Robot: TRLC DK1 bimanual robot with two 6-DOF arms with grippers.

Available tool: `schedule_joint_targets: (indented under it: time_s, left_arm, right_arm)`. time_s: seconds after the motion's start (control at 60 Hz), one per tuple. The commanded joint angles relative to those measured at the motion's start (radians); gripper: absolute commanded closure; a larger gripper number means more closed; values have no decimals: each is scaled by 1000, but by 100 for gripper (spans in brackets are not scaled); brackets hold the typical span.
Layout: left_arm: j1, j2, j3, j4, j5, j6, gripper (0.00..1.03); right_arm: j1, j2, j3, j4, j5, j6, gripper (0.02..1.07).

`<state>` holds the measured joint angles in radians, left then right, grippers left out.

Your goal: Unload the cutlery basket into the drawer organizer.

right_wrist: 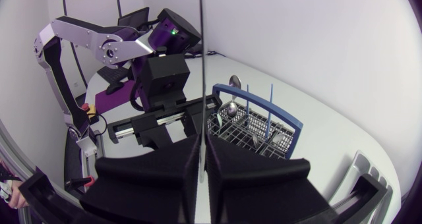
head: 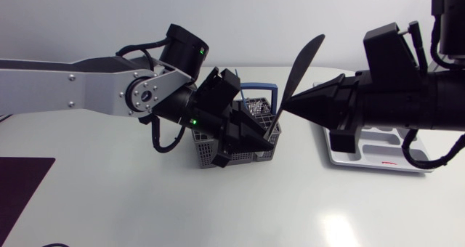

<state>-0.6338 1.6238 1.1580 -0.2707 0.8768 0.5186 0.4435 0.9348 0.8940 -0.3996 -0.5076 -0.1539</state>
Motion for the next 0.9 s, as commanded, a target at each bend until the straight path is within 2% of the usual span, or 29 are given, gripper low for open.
schedule_joint_targets:
  time_s: [0.0,0.183,0.483,0.517,0.55,0.567,0.583,0.617,0.683,0.767,0.883]
  left_arm:
    - [6,24,31,-13,28,27,78]
    - [13,62,83,-111,54,70,86]
    - [17,61,94,-110,51,74,89]
    - [17,57,94,-110,47,72,89]
    - [17,54,94,-110,44,69,89]
    - [17,53,94,-110,42,69,89]
    - [19,48,92,-108,33,61,89]
    - [20,44,91,-104,24,52,89]
    - [25,34,80,-73,-2,17,89]
    - [23,15,52,-15,-39,-29,89]
    - [14,-13,22,62,-91,-92,89]
  right_arm:
    - [6,-5,-26,25,-12,28,101]
    - [6,-7,-23,22,-14,28,101]
    - [3,-17,-33,25,-12,34,100]
    - [3,-27,-40,25,-6,34,92]
    - [1,-39,-47,30,3,39,80]
    - [1,-40,-47,31,4,40,78]
    - [0,-50,-52,35,7,50,65]
    - [0,-64,-58,35,14,53,50]
    - [0,-91,-75,38,38,57,33]
    - [1,-114,-93,41,53,57,23]
    - [18,-113,-110,53,81,63,21]
